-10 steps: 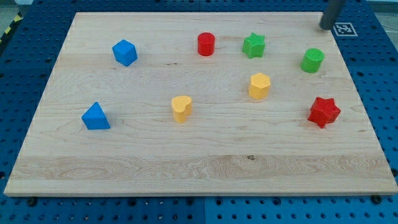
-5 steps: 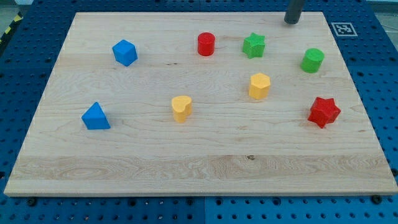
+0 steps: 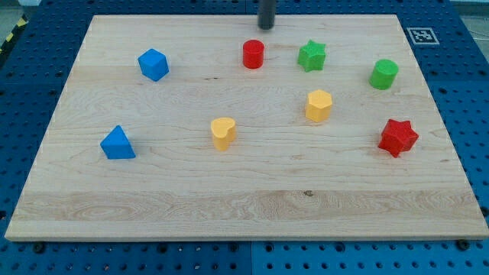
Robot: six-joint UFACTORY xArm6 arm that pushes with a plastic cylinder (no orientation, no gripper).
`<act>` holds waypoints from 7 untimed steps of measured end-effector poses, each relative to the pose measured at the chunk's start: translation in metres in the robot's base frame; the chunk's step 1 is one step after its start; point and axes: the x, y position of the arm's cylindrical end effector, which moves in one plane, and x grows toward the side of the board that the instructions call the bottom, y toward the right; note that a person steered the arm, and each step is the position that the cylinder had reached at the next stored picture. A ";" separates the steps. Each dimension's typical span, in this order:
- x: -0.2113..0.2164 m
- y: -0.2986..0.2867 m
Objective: Slightly push the red circle to the center of the board
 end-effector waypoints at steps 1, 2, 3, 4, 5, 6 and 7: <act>0.024 -0.018; 0.064 -0.010; 0.095 0.002; 0.077 -0.010; 0.095 -0.020; 0.148 0.002; 0.160 0.018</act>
